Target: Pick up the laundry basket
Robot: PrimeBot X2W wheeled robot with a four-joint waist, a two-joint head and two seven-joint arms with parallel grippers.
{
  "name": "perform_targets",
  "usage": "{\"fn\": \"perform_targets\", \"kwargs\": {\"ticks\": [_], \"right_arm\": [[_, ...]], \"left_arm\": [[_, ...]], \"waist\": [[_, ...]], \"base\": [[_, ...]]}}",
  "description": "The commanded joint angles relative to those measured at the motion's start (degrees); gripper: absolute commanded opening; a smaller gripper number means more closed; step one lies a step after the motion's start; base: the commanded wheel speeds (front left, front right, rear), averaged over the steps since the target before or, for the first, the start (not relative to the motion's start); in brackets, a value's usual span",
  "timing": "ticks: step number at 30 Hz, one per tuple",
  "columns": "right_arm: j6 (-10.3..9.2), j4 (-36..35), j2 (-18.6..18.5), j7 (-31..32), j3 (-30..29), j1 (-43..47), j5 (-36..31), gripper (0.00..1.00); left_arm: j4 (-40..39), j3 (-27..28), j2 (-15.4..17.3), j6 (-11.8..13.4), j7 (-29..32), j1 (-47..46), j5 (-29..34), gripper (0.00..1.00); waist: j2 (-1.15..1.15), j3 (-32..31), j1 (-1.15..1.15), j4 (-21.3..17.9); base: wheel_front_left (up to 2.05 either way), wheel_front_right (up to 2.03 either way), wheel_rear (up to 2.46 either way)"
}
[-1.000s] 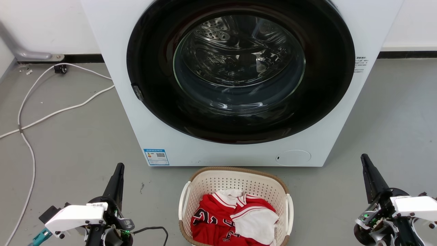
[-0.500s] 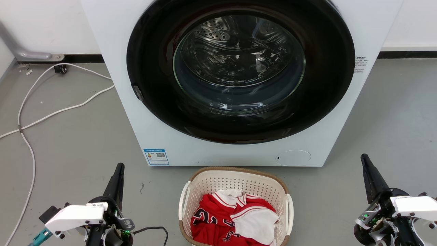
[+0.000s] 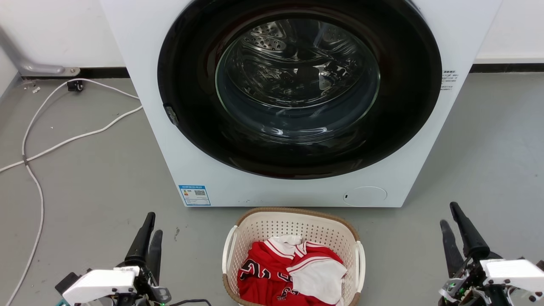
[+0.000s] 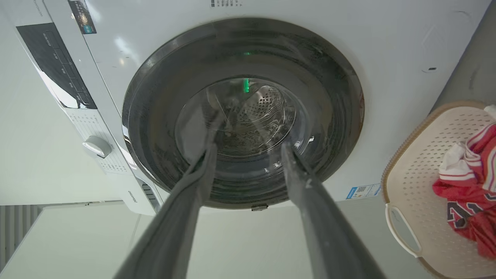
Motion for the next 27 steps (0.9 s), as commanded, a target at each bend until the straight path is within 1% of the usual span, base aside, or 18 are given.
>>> {"fn": "perform_targets", "kwargs": {"ticks": [1, 5, 9, 13, 14, 23, 27], "right_arm": [[0.0, -0.75, -0.1, -0.53, 0.3, -0.73, -0.43, 1.0], [0.0, -0.95, -0.1, -1.72, 0.75, -0.63, -1.66, 1.0], [0.0, -1.57, -0.1, -2.85, 0.84, -0.64, -5.25, 1.0], [0.0, -2.8, -0.1, -3.93, 0.75, -0.63, -11.1, 1.0], [0.0, -3.63, -0.1, -4.46, 0.83, -0.55, -14.48, 1.0], [0.0, -6.87, -0.1, -6.68, 1.91, 0.06, -27.26, 1.0], [0.0, -8.08, -0.11, -7.59, 2.67, 0.28, -32.66, 1.0]], "left_arm": [[-1.02, -0.15, 0.09, 0.0, -0.52, -0.71, 0.23, 1.0], [-1.79, -0.29, 0.1, 0.0, -1.7, -0.51, 1.75, 1.0], [-2.65, -0.13, 0.1, 0.0, -2.83, -0.45, 5.9, 1.0], [-4.02, -0.23, 0.11, 0.37, -3.9, -0.45, 10.67, 1.0], [-4.81, -0.43, 0.11, 0.83, -4.42, -0.39, 12.96, 1.0], [-7.86, -2.4, 0.12, 3.53, -6.63, 0.2, 24.55, 1.0], [-8.96, -3.31, 0.13, 4.28, -7.52, 0.42, 28.86, 1.0]], "waist": [[0.0, 0.01, 0.0, 0.0], [0.0, 0.05, 0.0, 0.0], [0.0, 0.14, 0.0, 0.01], [0.0, 0.26, 0.0, 0.02], [0.0, 0.33, 0.0, 0.03], [0.0, 0.53, 0.0, 0.08], [0.0, 0.58, 0.0, 0.12]], "base": [[0.0, 0.0, 0.0], [0.0, 0.0, 0.0], [0.0, 0.0, 0.0], [0.0, 0.0, 0.0], [0.0, 0.0, 0.0], [0.0, 0.0, 0.0], [0.0, 0.0, 0.0]]}}
